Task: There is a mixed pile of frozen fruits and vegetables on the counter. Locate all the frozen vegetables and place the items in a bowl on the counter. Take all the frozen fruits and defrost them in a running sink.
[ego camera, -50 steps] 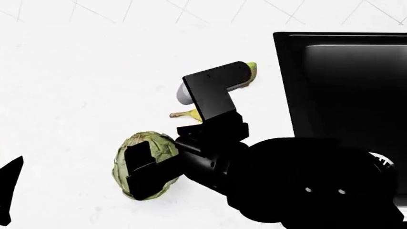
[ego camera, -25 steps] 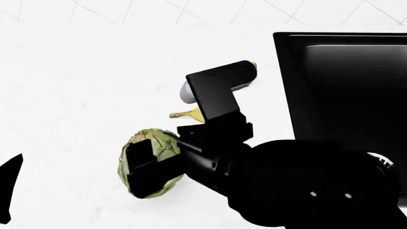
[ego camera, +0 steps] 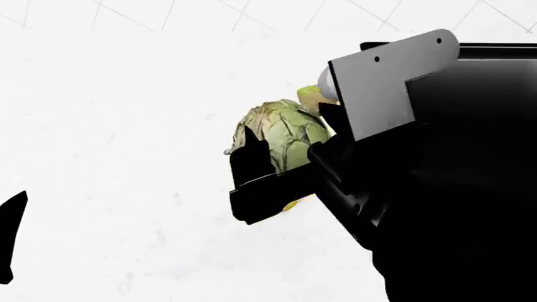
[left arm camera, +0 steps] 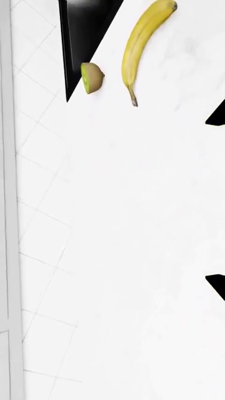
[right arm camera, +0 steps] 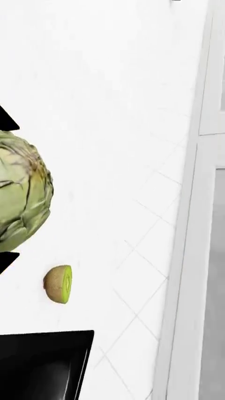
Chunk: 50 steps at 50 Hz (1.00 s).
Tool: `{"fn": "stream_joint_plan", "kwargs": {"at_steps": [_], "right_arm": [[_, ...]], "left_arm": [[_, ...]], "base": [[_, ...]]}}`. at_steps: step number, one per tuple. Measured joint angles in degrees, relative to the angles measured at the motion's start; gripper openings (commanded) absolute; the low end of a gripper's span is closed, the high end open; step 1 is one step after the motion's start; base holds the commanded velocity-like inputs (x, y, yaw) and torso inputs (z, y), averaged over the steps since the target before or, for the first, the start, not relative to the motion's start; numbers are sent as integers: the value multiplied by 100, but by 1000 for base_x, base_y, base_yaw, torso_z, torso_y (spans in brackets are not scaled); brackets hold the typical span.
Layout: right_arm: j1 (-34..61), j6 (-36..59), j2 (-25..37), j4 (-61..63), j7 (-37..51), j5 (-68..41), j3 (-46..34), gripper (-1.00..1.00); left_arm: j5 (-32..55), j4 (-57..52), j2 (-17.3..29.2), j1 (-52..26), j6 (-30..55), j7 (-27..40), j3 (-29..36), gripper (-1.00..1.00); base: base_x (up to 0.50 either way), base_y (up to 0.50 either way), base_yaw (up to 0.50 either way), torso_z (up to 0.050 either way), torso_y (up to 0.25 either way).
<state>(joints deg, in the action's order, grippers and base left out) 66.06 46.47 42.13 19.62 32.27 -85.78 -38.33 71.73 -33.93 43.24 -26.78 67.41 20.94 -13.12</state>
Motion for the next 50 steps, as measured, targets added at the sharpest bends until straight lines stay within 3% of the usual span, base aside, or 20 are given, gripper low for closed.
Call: {"fn": "stream_joint_plan", "kwargs": {"at_steps": [7, 19, 30, 43, 50], "right_arm": [[-365, -209, 538, 491, 341, -66, 236, -100], [-1102, -745, 1536, 1224, 757, -481, 790, -100], [-2121, -1557, 2465, 1582, 941, -543, 1341, -100], [-2759, -2031, 3048, 1732, 1066, -551, 1669, -100], [-2931, -2136, 3100, 1719, 989, -457, 1700, -100]], "left_arm": [[-25, 53, -18, -70, -14, 122, 5, 100], [77, 51, -2, -175, 17, 288, -19, 100], [209, 44, 31, -247, 55, 398, -35, 100], [272, 55, 28, -286, 41, 451, -12, 100], [239, 64, 10, -283, 7, 453, 33, 100]], "base": [[-42, 0, 0, 0, 0], [-494, -71, 0, 0, 0], [-474, -366, 0, 0, 0], [-426, -444, 0, 0, 0], [-64, -500, 0, 0, 0]]}}
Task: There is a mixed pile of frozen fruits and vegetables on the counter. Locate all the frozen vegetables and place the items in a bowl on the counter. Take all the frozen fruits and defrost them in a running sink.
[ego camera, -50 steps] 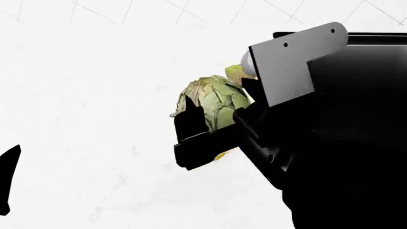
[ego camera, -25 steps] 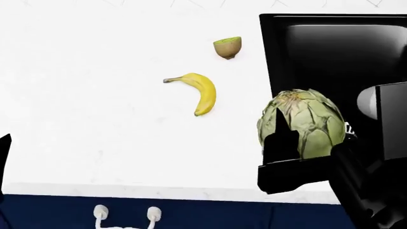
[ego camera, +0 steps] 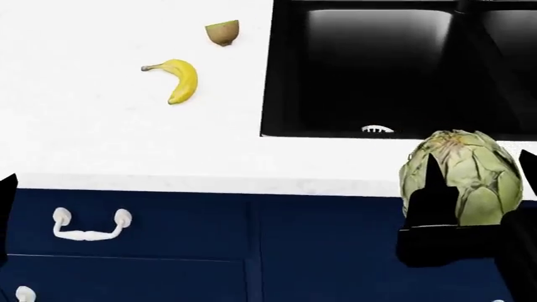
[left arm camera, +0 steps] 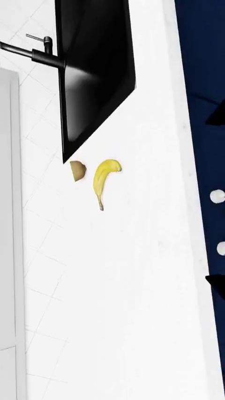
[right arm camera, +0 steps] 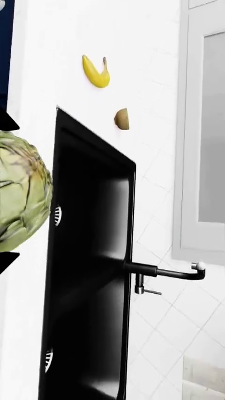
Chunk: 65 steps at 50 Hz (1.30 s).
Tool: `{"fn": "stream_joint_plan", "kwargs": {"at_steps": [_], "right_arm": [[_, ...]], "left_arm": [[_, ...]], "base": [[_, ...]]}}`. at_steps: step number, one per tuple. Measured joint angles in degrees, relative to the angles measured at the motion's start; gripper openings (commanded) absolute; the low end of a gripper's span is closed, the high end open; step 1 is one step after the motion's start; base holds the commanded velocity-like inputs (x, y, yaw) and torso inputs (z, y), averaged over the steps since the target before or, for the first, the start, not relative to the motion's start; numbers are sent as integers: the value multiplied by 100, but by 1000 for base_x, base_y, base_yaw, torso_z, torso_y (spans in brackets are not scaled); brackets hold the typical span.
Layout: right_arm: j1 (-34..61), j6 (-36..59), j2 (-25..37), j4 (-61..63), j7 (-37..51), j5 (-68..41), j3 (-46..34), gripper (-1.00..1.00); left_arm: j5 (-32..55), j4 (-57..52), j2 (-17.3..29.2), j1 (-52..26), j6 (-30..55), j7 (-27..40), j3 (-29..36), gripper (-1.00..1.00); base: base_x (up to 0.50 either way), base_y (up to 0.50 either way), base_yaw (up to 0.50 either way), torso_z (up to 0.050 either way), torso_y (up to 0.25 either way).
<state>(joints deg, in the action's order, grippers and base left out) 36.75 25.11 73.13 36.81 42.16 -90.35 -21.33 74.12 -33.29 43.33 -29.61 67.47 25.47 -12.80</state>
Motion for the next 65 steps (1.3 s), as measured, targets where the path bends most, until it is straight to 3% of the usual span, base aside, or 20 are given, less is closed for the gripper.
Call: {"fn": "stream_joint_plan", "kwargs": {"at_steps": [65], "right_arm": [[-3223, -2837, 1464, 208, -240, 320, 587, -100]], "left_arm": [[22, 67, 2, 25, -192, 72, 129, 100]], "base": [[32, -500, 0, 0, 0]]}}
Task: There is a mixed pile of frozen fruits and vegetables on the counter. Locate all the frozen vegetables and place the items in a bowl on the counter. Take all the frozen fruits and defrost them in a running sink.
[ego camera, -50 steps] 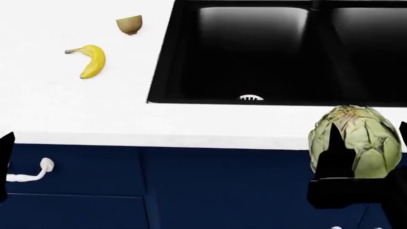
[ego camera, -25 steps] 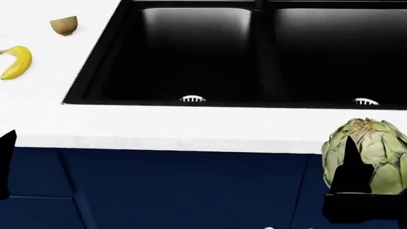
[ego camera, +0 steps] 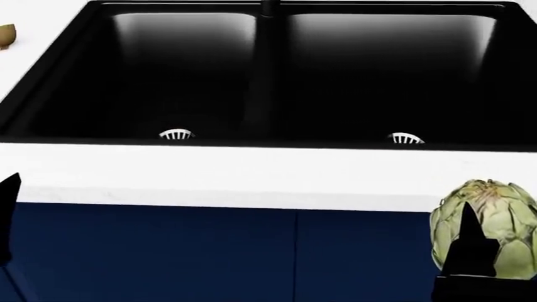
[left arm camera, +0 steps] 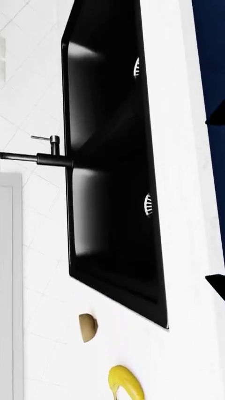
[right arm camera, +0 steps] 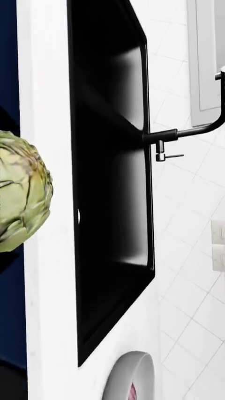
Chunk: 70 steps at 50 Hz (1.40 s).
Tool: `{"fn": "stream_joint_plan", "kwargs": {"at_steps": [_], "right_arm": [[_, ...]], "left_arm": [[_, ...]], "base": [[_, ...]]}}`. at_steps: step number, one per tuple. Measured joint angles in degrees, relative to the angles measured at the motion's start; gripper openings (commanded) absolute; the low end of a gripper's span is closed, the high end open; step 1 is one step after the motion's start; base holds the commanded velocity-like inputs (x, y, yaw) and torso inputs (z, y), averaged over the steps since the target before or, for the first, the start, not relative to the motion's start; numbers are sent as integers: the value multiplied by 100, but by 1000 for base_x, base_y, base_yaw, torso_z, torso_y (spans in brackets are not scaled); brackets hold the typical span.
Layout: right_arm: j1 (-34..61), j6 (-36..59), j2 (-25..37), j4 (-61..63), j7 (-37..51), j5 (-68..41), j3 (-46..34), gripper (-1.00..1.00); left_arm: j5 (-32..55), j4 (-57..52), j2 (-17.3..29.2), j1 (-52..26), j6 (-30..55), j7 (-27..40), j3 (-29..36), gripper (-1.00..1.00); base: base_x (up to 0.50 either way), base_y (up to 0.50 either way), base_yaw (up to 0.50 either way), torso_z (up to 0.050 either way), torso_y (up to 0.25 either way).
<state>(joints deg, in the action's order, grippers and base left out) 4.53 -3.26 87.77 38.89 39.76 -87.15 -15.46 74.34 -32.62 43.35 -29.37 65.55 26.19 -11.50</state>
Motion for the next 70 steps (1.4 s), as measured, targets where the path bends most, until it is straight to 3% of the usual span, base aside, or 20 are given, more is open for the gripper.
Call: {"fn": "stream_joint_plan", "kwargs": {"at_steps": [51, 70], "right_arm": [[-629, -153, 110, -29, -87, -41, 339, -100], [1815, 2157, -565, -112, -31, -598, 341, -100]], "left_arm": [[126, 16, 53, -52, -70, 99, 93, 100], [110, 30, 25, -82, -112, 135, 185, 100]], "base": [[2, -500, 0, 0, 1], [2, -500, 0, 1, 1]]}}
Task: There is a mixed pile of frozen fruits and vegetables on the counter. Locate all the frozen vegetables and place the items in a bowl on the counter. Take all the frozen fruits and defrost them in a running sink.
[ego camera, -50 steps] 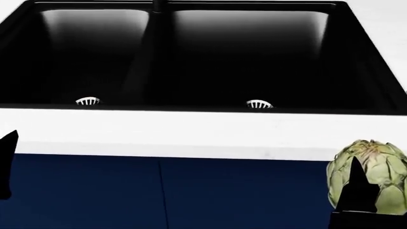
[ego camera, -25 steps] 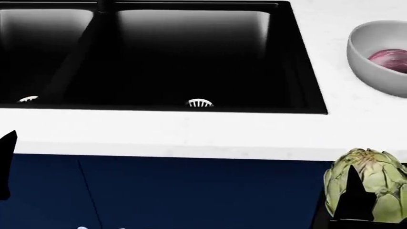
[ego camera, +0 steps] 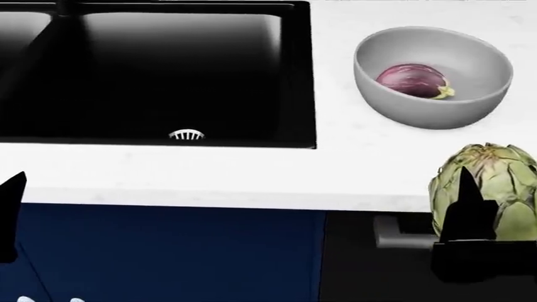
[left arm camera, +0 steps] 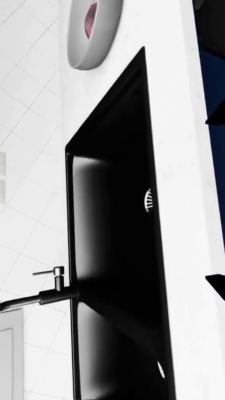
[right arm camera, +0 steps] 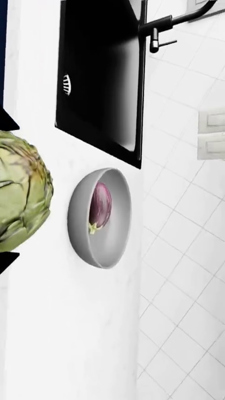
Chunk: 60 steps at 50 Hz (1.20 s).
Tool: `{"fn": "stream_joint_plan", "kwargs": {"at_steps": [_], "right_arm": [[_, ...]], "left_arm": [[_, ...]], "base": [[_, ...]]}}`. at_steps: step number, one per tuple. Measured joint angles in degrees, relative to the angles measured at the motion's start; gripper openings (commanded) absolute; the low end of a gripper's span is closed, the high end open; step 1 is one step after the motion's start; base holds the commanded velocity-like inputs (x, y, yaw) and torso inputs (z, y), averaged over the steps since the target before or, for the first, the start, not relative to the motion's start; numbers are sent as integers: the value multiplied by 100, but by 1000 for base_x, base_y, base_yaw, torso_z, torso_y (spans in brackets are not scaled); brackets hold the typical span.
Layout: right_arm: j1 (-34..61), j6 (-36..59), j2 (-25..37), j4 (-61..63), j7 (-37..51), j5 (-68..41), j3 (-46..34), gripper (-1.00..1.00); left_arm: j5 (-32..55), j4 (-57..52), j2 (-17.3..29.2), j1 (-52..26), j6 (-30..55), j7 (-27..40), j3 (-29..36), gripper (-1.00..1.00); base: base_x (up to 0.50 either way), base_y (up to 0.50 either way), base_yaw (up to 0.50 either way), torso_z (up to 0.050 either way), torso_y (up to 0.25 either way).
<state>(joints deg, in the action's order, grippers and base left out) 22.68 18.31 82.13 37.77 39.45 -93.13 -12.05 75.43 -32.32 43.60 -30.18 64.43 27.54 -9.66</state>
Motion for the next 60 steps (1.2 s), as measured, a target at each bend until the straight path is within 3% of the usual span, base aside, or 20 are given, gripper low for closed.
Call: {"fn": "stream_joint_plan", "kwargs": {"at_steps": [20, 48, 60], "right_arm": [[1398, 1099, -256, -89, 97, -236, -89, -100], [960, 846, -59, 3, 16, -191, 164, -100], [761, 810, -86, -4, -7, -88, 181, -100]], "left_arm": [[-76, 155, -6, -152, -47, -37, 142, 100], [-156, 164, 19, -270, -70, -20, 308, 100], [-180, 158, 37, -235, -109, -41, 334, 100]], "base": [[128, -420, 0, 0, 0], [453, -249, 0, 0, 2], [470, -8, 0, 0, 2]]}}
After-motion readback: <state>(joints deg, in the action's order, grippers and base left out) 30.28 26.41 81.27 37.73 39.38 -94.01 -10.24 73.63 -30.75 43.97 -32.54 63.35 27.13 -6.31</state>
